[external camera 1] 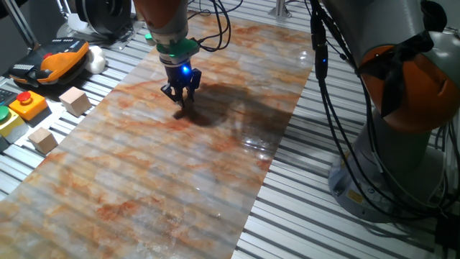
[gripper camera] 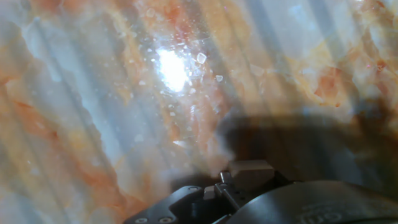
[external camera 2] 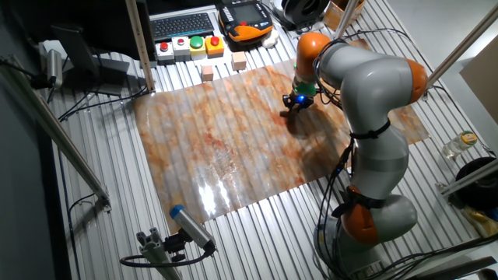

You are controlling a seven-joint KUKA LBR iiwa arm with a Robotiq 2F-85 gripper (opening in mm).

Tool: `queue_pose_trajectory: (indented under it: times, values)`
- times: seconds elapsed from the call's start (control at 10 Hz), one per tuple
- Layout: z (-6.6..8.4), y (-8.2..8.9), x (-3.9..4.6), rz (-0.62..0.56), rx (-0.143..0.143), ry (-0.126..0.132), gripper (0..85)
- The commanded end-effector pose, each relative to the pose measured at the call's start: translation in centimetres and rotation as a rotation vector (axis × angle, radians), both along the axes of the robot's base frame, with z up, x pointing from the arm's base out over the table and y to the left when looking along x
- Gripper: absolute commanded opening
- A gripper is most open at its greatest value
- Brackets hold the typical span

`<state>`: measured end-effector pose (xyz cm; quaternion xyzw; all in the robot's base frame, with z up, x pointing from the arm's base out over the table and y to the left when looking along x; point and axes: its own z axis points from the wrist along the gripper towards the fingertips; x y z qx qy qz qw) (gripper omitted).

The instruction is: Hold a small block with the gripper and sweep it from left to right on the table

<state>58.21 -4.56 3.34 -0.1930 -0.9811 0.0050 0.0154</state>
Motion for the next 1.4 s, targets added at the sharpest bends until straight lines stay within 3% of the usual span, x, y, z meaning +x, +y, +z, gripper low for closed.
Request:
queue_pose_trajectory:
  times: [0.0,1.3]
  values:
    - [0.0,0.1,0.02,0.000,0.001,0.000,0.0]
    - [-0.1,1.2,0.35,-0.012,-0.005,0.001,0.0]
